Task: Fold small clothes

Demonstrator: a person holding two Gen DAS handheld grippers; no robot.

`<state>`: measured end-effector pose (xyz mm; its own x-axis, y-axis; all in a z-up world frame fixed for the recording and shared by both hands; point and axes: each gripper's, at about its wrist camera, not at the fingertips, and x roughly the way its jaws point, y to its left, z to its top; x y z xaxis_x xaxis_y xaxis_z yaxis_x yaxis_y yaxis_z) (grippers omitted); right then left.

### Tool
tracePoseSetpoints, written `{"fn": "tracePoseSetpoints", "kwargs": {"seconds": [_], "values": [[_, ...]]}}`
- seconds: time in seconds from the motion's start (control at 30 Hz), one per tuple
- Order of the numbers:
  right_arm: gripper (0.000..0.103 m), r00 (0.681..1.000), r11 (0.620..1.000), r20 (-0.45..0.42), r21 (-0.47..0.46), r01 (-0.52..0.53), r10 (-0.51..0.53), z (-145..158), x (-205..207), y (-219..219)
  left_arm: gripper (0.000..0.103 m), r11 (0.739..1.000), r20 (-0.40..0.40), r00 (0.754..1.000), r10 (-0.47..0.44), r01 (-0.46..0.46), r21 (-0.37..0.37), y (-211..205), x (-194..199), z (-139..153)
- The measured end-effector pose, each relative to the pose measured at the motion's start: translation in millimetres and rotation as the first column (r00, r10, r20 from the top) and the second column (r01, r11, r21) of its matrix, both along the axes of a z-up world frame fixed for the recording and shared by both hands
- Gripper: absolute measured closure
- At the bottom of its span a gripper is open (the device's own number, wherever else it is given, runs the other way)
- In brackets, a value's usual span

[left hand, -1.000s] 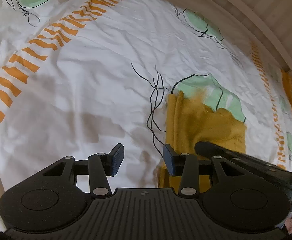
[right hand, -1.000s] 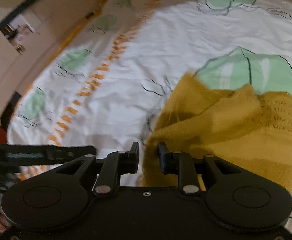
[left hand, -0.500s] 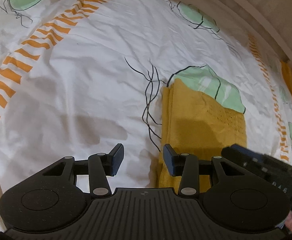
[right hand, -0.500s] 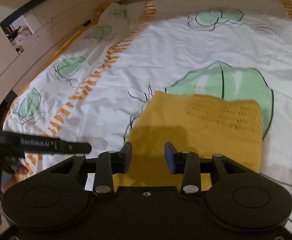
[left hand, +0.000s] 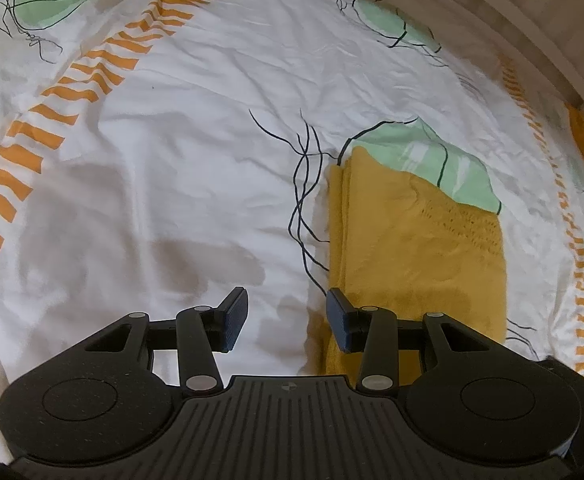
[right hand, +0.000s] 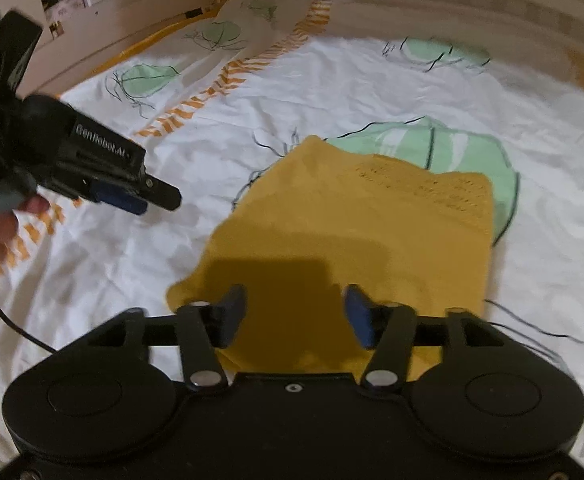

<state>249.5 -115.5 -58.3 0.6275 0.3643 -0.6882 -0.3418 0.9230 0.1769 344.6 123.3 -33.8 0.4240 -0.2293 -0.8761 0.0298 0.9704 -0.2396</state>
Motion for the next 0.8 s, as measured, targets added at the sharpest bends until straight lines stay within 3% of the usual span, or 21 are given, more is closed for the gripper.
{"fn": "tracePoseSetpoints", "kwargs": {"seconds": [0.17,0.33,0.53,0.8], "values": [[0.029,0.995,0.988,0.096,-0.154,-0.007,0.022,-2.3,-16.0,9.8,0.062,1.0,-0.001,1.0,-0.015,0.015,0.017,-3.0,0.3,-1.4],[0.031,0.987,0.971,0.137,-0.233,-0.055,0.088,-8.5,-28.8,18.6,0.062,1.0,-0.006,1.0,-0.02,0.02,0.024,-4.2,0.2,-2.4],[0.051,0.956,0.922,0.186,-0.355,-0.151,0.228,-15.6,-47.6,38.5,0.062,0.999,-0.01,1.0,-0.027,0.027,0.032,-5.2,0.4,-3.4],[0.053,0.926,0.876,0.189,-0.43,-0.221,0.327,-27.4,-56.4,53.0,0.062,0.998,-0.03,0.998,-0.051,0.052,0.038,-10.0,0.4,-9.0]]}}
